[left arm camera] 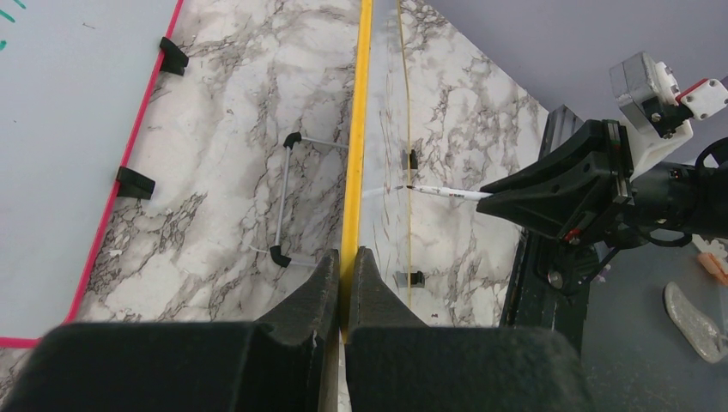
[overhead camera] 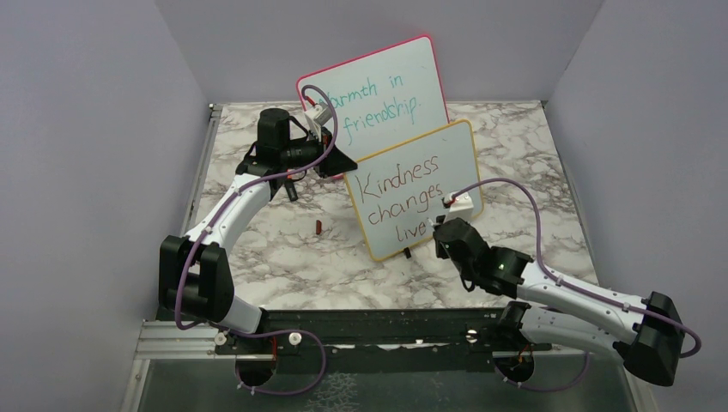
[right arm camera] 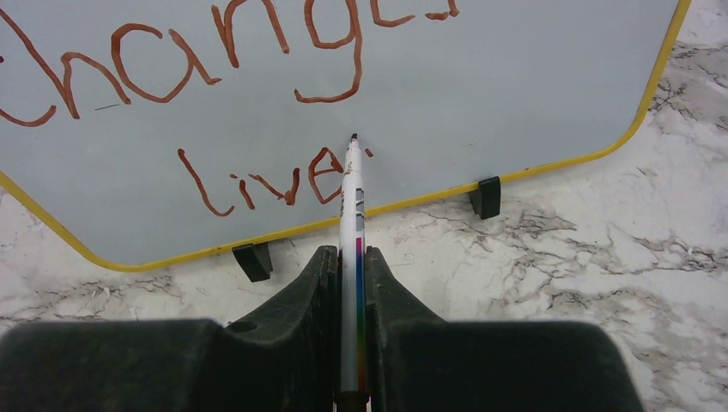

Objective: Write a sentence on the whiteboard

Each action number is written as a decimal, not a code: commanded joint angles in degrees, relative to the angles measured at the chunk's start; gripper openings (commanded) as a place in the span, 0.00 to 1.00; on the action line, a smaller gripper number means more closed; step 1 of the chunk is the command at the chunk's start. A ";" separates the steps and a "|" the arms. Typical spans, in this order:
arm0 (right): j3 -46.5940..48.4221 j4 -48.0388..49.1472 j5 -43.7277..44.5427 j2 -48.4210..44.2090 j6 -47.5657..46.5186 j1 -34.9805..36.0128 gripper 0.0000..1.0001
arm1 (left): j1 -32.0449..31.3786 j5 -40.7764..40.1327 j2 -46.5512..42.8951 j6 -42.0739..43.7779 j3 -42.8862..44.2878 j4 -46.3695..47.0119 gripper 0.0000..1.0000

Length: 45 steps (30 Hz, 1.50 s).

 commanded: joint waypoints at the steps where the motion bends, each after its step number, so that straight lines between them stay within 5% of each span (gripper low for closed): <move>1: -0.06 1.45 -1.84 0.34 -0.47 -0.40 0.01 | -1.69 -1.42 2.43 1.87 -0.76 -5.03 0.00; 20: -0.04 -4.09 -0.41 1.65 3.87 -2.66 0.01 | -1.69 -1.39 2.31 1.79 -0.76 -5.03 0.00; 45: -0.45 2.30 -5.58 0.25 -0.32 -2.86 0.01 | -1.69 -1.44 2.40 1.87 -0.67 -5.11 0.00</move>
